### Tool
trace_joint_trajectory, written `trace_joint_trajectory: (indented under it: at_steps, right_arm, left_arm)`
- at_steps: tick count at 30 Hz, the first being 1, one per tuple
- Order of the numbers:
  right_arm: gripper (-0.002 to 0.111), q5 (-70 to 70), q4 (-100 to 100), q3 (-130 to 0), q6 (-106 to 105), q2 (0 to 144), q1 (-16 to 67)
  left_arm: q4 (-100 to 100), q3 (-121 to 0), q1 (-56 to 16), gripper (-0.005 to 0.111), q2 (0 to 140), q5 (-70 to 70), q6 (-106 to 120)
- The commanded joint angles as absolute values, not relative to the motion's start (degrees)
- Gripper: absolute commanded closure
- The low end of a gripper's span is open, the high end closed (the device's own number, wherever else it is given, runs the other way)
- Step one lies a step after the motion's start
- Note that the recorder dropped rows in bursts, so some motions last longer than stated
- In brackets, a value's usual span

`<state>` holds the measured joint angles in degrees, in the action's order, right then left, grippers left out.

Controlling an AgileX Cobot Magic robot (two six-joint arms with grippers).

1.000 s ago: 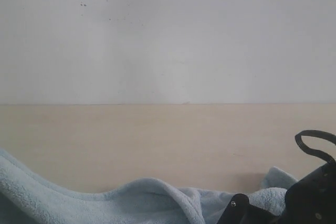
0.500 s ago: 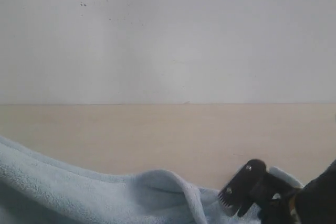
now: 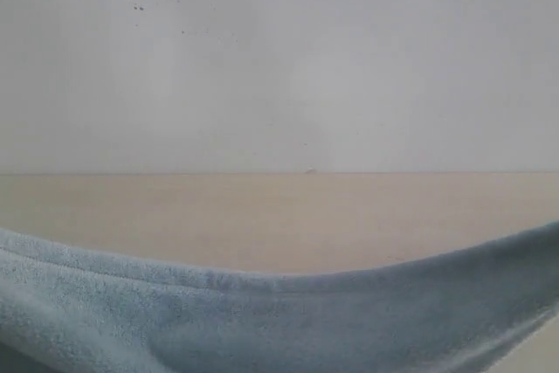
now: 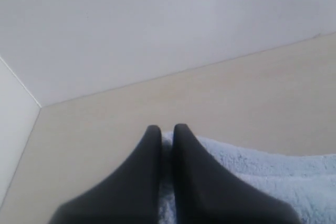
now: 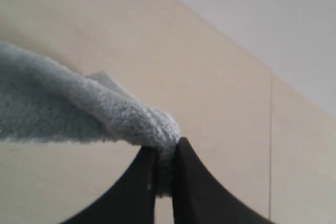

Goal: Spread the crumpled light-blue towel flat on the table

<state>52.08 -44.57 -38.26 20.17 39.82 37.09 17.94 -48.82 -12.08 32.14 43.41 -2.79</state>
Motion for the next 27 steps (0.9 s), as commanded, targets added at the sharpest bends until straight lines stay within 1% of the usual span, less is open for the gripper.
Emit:
trace_joint_trajectory:
  at_steps: [1,7,17,22,24,27]
  right_arm:
    - [0.108,58.8,-45.6,-44.4,15.7,34.5,37.1]
    - [0.108,65.6,-45.6,-55.3,9.1,33.8,37.1]
    - [0.108,70.0,-45.0,-68.8,3.8,33.8,37.1]
    - [0.108,70.0,-41.4,-66.7,2.7,34.7,37.1]
    - [0.108,70.0,-41.4,-63.1,3.8,35.6,37.1]
    - [0.108,65.4,-44.5,-55.0,7.2,38.4,37.1]
  left_arm:
    - [12.8,-48.6,-11.9,0.103,27.7,44.0,1.0]
    - [10.2,-48.7,-11.9,0.103,21.6,48.2,4.9]
    - [10.5,-51.4,-11.9,0.103,13.7,52.3,7.5]
    - [12.9,-50.9,-12.0,0.103,16.3,52.6,7.5]
    - [13.5,-49.6,-12.0,0.103,19.6,50.9,7.5]
    - [18.2,-46.9,-12.0,0.103,25.0,47.5,3.8]
